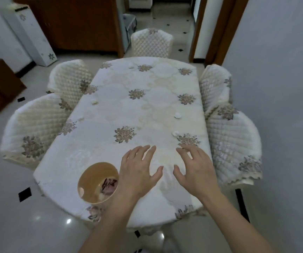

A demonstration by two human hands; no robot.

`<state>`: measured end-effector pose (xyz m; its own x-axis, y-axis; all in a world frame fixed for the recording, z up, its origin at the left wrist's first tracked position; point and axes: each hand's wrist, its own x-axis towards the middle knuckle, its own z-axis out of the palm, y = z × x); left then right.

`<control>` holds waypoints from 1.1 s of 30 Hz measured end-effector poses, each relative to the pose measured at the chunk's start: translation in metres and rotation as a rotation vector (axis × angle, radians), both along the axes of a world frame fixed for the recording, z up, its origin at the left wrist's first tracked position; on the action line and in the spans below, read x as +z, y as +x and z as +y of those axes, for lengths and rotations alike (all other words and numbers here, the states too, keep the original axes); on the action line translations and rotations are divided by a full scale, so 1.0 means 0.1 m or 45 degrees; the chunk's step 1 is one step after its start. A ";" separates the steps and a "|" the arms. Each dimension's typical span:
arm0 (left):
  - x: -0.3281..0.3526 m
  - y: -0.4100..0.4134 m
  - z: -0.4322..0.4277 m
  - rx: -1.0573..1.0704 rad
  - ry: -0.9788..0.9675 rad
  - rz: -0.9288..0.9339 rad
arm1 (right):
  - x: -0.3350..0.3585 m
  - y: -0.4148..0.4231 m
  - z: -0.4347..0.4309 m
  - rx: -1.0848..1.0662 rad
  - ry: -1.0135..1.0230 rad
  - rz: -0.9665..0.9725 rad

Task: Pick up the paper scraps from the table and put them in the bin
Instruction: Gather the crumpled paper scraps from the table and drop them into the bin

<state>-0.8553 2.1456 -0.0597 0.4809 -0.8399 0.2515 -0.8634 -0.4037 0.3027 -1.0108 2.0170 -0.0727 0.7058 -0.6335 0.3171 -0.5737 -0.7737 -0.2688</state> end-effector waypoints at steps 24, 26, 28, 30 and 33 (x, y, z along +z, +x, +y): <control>-0.12 -1.71 -1.02 -0.971 -0.045 0.049 | -0.01 -2.26 0.44 -1.060 -0.060 -0.039; -0.13 -1.84 -1.15 -0.998 -0.036 0.046 | -0.05 -2.39 0.34 -1.071 -0.067 -0.051; -0.14 -1.99 -1.32 -1.015 -0.037 0.031 | -0.09 -2.53 0.20 -1.079 -0.062 -0.052; -0.15 -2.15 -1.53 -1.019 -0.041 0.017 | -0.13 -2.71 0.03 -1.090 -0.049 -0.056; -0.18 -2.41 -1.91 -1.013 -0.046 -0.016 | -0.19 -2.99 -0.34 -1.092 -0.031 -0.073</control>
